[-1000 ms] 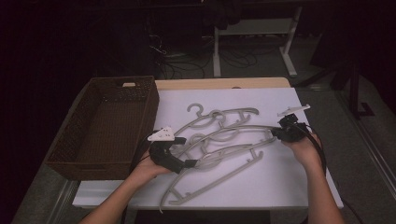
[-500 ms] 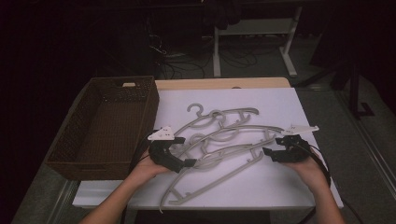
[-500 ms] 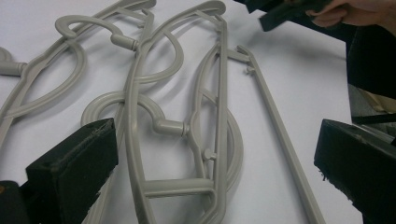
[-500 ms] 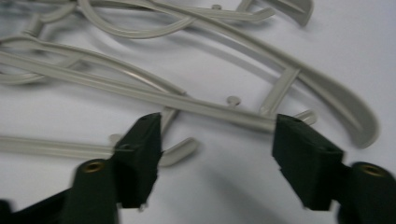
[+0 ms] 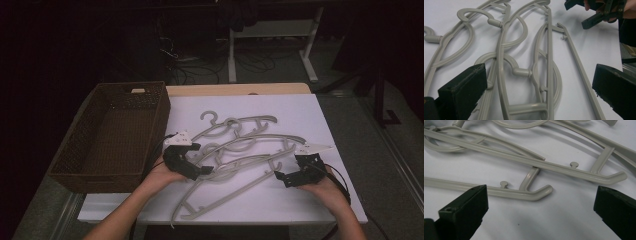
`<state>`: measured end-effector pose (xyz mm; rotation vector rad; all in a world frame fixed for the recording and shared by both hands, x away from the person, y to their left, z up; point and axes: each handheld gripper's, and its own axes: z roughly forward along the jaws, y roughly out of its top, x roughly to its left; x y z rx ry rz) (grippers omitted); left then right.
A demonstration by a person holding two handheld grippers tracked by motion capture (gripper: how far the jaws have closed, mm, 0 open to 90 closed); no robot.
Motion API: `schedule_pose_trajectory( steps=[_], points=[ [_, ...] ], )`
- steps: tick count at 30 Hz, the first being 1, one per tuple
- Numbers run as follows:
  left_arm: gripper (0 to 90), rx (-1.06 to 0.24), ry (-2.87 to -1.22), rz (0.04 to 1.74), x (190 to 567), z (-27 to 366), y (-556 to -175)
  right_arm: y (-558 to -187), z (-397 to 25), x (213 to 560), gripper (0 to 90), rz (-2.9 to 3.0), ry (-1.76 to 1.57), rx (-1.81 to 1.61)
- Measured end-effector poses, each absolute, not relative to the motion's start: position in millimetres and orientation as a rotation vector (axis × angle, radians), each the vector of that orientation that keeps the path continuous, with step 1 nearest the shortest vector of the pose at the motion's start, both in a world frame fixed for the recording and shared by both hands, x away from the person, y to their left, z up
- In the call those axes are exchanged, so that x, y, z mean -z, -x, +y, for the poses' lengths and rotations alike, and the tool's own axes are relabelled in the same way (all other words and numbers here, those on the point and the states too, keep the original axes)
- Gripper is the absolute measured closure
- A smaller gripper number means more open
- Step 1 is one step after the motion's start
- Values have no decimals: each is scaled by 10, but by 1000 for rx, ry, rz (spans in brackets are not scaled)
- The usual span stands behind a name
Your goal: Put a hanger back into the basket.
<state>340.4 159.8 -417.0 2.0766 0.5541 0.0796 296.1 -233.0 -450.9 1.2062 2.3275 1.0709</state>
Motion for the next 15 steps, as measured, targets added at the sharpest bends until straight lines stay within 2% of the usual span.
schedule_pose_trajectory(
  steps=[15],
  points=[
    [0,-94,-2157,610,4077,1317,-3793,-2979,-2306,4493,0,2348,-1194,-1085]
  ],
)
